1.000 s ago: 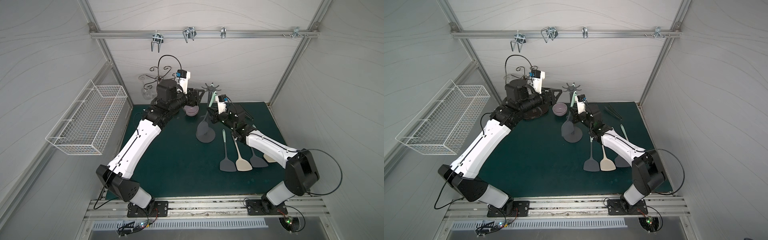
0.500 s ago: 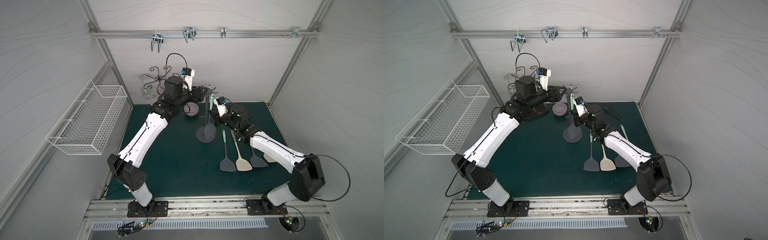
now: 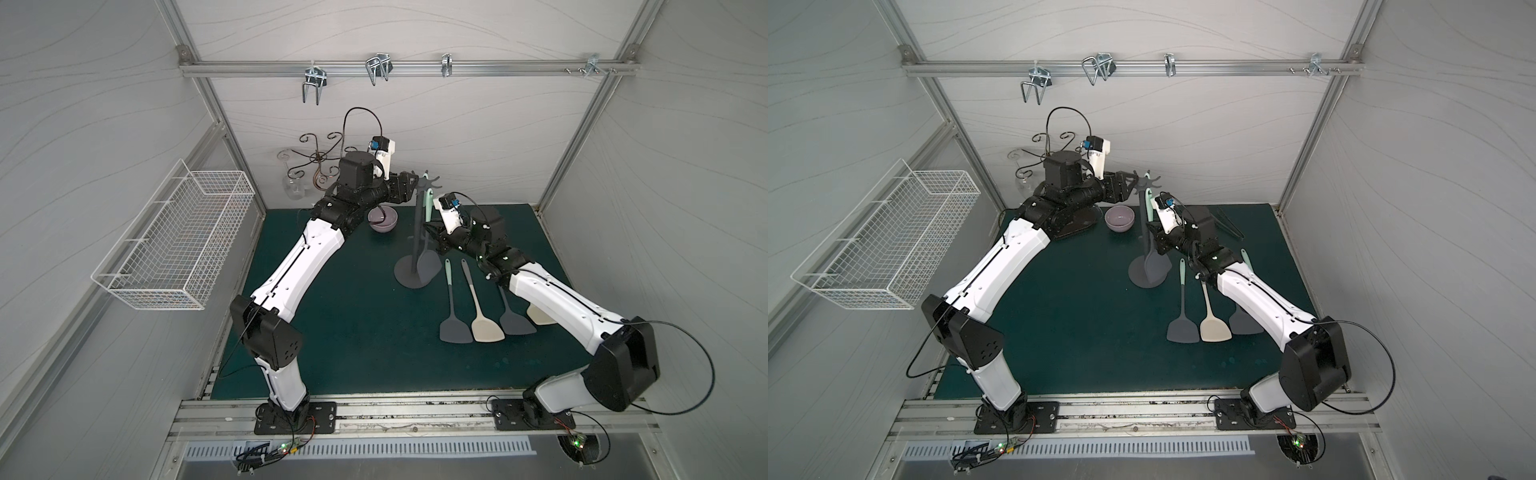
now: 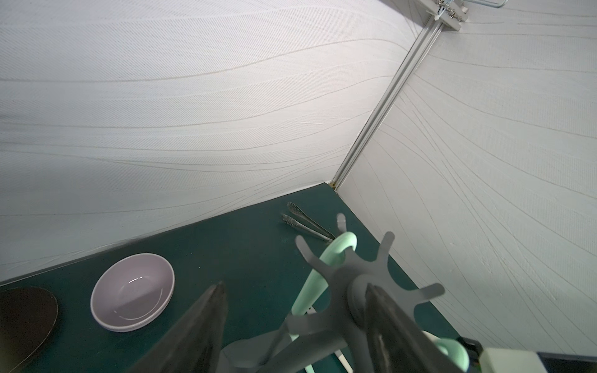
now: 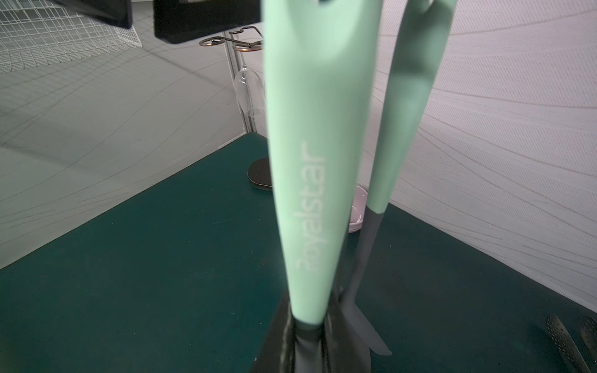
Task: Take the spatula off the kitchen utensil rack
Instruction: Take off the spatula from the rack.
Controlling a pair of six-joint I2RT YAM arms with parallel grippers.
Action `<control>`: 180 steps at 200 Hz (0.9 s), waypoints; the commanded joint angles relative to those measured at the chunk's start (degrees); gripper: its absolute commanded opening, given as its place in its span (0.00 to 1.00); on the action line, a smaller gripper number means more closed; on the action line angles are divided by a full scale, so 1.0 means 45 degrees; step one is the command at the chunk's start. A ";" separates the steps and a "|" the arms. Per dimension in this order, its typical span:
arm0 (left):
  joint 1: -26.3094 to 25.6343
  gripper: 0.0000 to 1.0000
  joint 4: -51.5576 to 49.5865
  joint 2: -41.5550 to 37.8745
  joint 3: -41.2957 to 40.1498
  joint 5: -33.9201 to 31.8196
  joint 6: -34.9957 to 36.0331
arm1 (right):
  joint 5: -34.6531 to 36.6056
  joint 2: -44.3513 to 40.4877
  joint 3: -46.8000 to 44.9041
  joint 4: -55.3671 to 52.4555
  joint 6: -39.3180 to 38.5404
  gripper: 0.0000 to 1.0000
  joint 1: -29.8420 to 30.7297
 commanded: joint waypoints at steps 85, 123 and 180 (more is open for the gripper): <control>0.0074 0.70 -0.0507 0.0409 0.0470 -0.0526 0.0551 | -0.0548 -0.1456 0.1404 -0.0176 0.0353 0.00 -0.0360; 0.0086 0.70 -0.0563 0.0476 0.0433 -0.0526 0.0553 | -0.0574 -0.1915 0.1029 0.0353 0.0630 0.00 -0.0440; 0.0074 0.69 -0.0636 0.0506 0.0414 -0.0609 0.0651 | 0.0267 -0.2791 -0.0560 0.2122 0.1403 0.00 -0.0457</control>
